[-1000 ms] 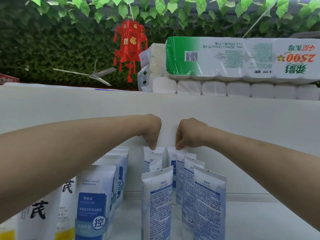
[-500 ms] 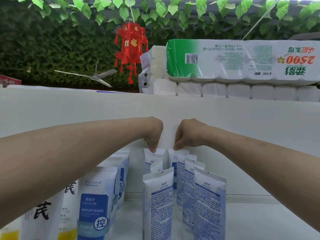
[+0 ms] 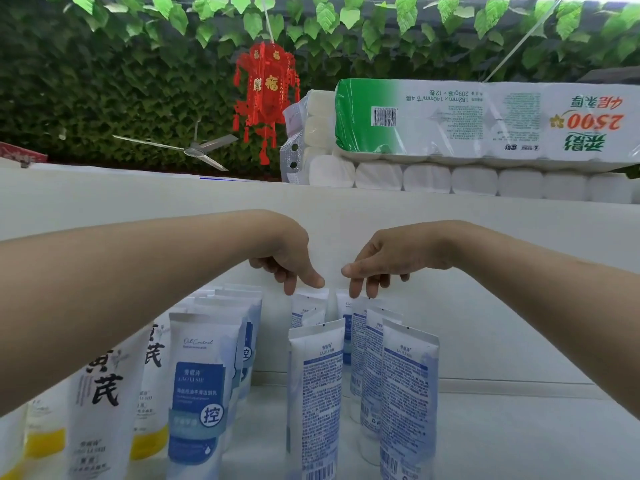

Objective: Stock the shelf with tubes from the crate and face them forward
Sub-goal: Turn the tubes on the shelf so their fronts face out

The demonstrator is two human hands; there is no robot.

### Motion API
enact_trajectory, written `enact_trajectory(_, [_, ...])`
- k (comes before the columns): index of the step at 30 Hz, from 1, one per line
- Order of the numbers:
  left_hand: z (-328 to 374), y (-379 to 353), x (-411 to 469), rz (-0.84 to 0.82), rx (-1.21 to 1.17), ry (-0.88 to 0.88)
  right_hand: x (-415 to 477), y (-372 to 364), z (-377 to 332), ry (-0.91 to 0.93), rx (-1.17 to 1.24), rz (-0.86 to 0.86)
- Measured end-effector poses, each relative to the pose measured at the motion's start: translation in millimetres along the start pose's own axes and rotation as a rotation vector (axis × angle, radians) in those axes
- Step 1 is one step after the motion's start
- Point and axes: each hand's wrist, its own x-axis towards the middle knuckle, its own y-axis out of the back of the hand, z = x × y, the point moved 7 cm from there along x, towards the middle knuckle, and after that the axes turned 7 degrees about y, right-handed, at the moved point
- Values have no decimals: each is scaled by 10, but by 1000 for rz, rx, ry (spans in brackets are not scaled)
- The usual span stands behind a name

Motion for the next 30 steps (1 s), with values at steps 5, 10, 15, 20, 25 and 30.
enact_trajectory(5, [21, -71, -63, -40, 14, 13, -31, -58, -12, -30, -12, -29])
enact_trajectory(10, [82, -68, -80, -34, -42, -30, -36, -44, 18, -75, 30, -6])
enact_trajectory(15, [188, -70, -108, 33, -72, -106, -46, -30, 11, -55, 7, 31])
enact_trajectory(20, [189, -74, -151, 18, -49, -116, -38, -36, 13, -1, -102, 128])
enact_trajectory(25, [219, -84, -153, 40, -48, -141, -36, -18, 44, 39, -98, 197])
enact_trajectory(30, [304, -89, -136, 62, -61, -174, -13, -23, 63, 28, -101, 199])
